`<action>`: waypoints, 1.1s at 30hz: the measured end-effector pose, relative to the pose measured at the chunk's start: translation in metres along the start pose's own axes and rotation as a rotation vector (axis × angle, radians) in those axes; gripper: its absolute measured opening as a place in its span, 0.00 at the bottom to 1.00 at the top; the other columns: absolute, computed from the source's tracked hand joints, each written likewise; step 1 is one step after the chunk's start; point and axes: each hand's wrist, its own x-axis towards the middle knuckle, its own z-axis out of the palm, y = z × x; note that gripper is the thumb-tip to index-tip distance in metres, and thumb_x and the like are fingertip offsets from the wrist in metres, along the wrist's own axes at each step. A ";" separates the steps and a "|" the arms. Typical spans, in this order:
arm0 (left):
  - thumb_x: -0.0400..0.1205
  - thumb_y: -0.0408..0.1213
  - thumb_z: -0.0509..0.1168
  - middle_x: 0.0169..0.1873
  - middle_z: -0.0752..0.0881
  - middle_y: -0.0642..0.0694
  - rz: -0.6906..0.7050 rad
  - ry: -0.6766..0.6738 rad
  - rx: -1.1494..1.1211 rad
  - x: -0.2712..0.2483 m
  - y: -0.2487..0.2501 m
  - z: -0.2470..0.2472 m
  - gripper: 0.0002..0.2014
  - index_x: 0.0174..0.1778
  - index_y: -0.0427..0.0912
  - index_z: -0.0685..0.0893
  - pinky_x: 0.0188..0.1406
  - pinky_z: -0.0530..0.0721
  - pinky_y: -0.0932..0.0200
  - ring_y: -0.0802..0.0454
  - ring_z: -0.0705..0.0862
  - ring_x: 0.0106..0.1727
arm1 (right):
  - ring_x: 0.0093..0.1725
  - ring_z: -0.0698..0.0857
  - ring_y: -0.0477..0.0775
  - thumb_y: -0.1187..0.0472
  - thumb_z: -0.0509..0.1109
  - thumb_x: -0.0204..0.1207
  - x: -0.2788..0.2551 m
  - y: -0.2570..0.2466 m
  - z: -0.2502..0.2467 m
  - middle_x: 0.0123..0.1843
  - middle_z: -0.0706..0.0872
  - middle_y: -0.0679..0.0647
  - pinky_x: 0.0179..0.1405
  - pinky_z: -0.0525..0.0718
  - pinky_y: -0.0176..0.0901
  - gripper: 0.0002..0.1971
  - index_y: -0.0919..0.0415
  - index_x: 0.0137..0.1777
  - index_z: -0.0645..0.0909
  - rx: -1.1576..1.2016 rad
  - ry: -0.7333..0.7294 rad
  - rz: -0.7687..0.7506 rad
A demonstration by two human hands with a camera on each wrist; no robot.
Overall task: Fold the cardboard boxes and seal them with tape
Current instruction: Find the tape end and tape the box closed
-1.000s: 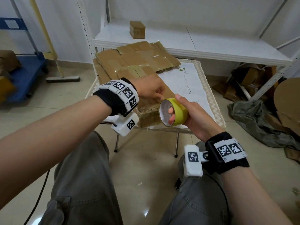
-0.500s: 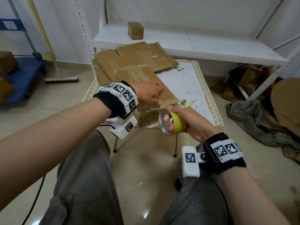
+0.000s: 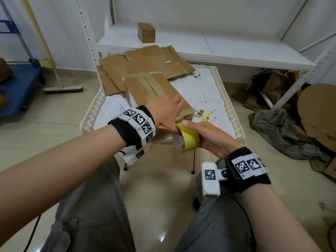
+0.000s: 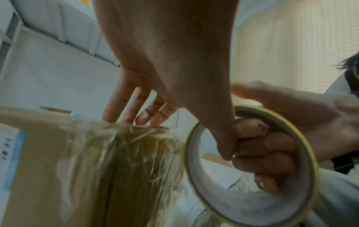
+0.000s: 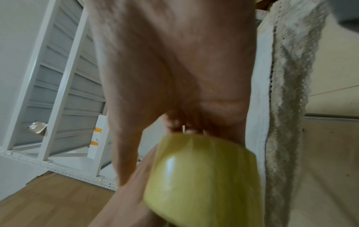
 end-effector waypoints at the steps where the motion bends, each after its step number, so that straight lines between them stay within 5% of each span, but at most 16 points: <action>1: 0.75 0.72 0.61 0.54 0.76 0.42 -0.011 0.016 0.010 -0.001 0.001 0.000 0.38 0.61 0.38 0.73 0.23 0.56 0.57 0.47 0.72 0.42 | 0.43 0.89 0.51 0.39 0.69 0.78 0.000 0.001 -0.005 0.39 0.92 0.51 0.57 0.86 0.50 0.24 0.62 0.49 0.89 0.011 0.021 0.014; 3: 0.73 0.76 0.59 0.52 0.75 0.43 -0.025 0.050 0.015 -0.003 0.003 0.002 0.40 0.59 0.38 0.72 0.22 0.55 0.56 0.47 0.72 0.43 | 0.33 0.83 0.48 0.33 0.62 0.80 0.002 0.002 -0.017 0.28 0.84 0.46 0.47 0.85 0.46 0.27 0.59 0.41 0.84 0.056 0.119 0.045; 5: 0.71 0.78 0.55 0.50 0.73 0.43 -0.030 0.088 -0.003 -0.006 0.004 0.006 0.42 0.57 0.39 0.72 0.25 0.60 0.55 0.47 0.70 0.42 | 0.30 0.83 0.49 0.35 0.59 0.85 0.009 0.003 -0.033 0.28 0.83 0.50 0.37 0.86 0.43 0.28 0.60 0.39 0.81 0.159 0.286 0.053; 7: 0.69 0.78 0.51 0.47 0.70 0.44 -0.035 0.121 -0.008 -0.008 0.007 0.008 0.41 0.53 0.40 0.70 0.29 0.64 0.54 0.47 0.68 0.42 | 0.32 0.84 0.51 0.48 0.61 0.89 0.022 0.003 -0.048 0.33 0.85 0.56 0.36 0.87 0.42 0.21 0.62 0.41 0.80 0.207 0.411 0.052; 10: 0.71 0.78 0.53 0.45 0.63 0.47 -0.070 0.138 0.015 -0.012 0.011 0.009 0.37 0.48 0.42 0.60 0.24 0.51 0.55 0.48 0.65 0.41 | 0.36 0.82 0.51 0.68 0.64 0.85 0.040 0.001 -0.064 0.43 0.84 0.58 0.32 0.84 0.37 0.09 0.62 0.46 0.84 0.048 0.506 0.087; 14: 0.70 0.78 0.48 0.45 0.62 0.47 -0.086 0.161 0.026 -0.013 0.011 0.010 0.37 0.48 0.43 0.58 0.24 0.50 0.55 0.49 0.65 0.40 | 0.36 0.82 0.43 0.80 0.56 0.82 0.062 0.002 -0.073 0.54 0.86 0.56 0.18 0.77 0.26 0.19 0.64 0.61 0.85 -0.201 0.495 0.190; 15: 0.70 0.78 0.48 0.45 0.62 0.47 -0.093 0.166 0.017 -0.013 0.011 0.012 0.37 0.48 0.43 0.58 0.23 0.51 0.55 0.49 0.65 0.41 | 0.38 0.83 0.44 0.82 0.55 0.81 0.069 0.005 -0.076 0.58 0.87 0.58 0.21 0.81 0.27 0.20 0.65 0.59 0.85 -0.233 0.481 0.215; 17: 0.70 0.76 0.49 0.44 0.62 0.47 -0.110 0.182 -0.027 -0.010 0.013 0.015 0.35 0.48 0.43 0.58 0.24 0.54 0.55 0.48 0.65 0.41 | 0.43 0.86 0.51 0.84 0.57 0.79 0.079 0.011 -0.080 0.62 0.89 0.59 0.42 0.91 0.36 0.20 0.63 0.48 0.86 -0.260 0.500 0.242; 19: 0.70 0.73 0.51 0.43 0.63 0.47 -0.123 0.207 -0.073 -0.008 0.016 0.020 0.33 0.47 0.43 0.59 0.24 0.54 0.55 0.47 0.66 0.39 | 0.51 0.89 0.54 0.81 0.65 0.78 0.084 0.015 -0.083 0.57 0.91 0.57 0.60 0.89 0.47 0.20 0.55 0.40 0.87 -0.358 0.524 0.264; 20: 0.70 0.72 0.52 0.42 0.63 0.47 -0.126 0.223 -0.084 -0.007 0.017 0.022 0.32 0.46 0.43 0.60 0.23 0.54 0.56 0.47 0.67 0.39 | 0.53 0.89 0.54 0.78 0.70 0.76 0.085 0.018 -0.085 0.55 0.92 0.55 0.62 0.88 0.46 0.19 0.52 0.38 0.87 -0.416 0.540 0.266; 23: 0.73 0.68 0.52 0.41 0.64 0.47 -0.130 0.271 -0.110 -0.006 0.021 0.028 0.29 0.47 0.42 0.67 0.23 0.54 0.56 0.47 0.67 0.37 | 0.54 0.89 0.52 0.73 0.79 0.71 0.085 0.026 -0.091 0.50 0.92 0.53 0.57 0.87 0.41 0.14 0.51 0.34 0.88 -0.478 0.534 0.278; 26: 0.73 0.66 0.48 0.39 0.71 0.44 -0.128 0.304 -0.137 -0.008 0.022 0.029 0.30 0.46 0.39 0.73 0.22 0.47 0.59 0.47 0.65 0.35 | 0.58 0.90 0.56 0.70 0.80 0.68 0.090 0.033 -0.097 0.51 0.93 0.54 0.63 0.88 0.51 0.13 0.52 0.29 0.89 -0.498 0.531 0.289; 31: 0.73 0.64 0.51 0.40 0.75 0.43 -0.110 0.325 -0.182 -0.008 0.022 0.033 0.28 0.44 0.39 0.74 0.22 0.46 0.61 0.48 0.64 0.35 | 0.39 0.85 0.54 0.80 0.68 0.77 0.080 0.014 -0.088 0.43 0.85 0.61 0.31 0.87 0.39 0.12 0.64 0.50 0.84 -0.382 0.433 0.231; 33: 0.72 0.61 0.52 0.40 0.76 0.43 -0.117 0.309 -0.203 -0.010 0.022 0.033 0.26 0.43 0.39 0.74 0.21 0.45 0.62 0.48 0.64 0.35 | 0.34 0.87 0.51 0.78 0.65 0.81 0.074 0.003 -0.078 0.39 0.81 0.64 0.31 0.87 0.36 0.09 0.67 0.42 0.80 -0.242 0.380 0.125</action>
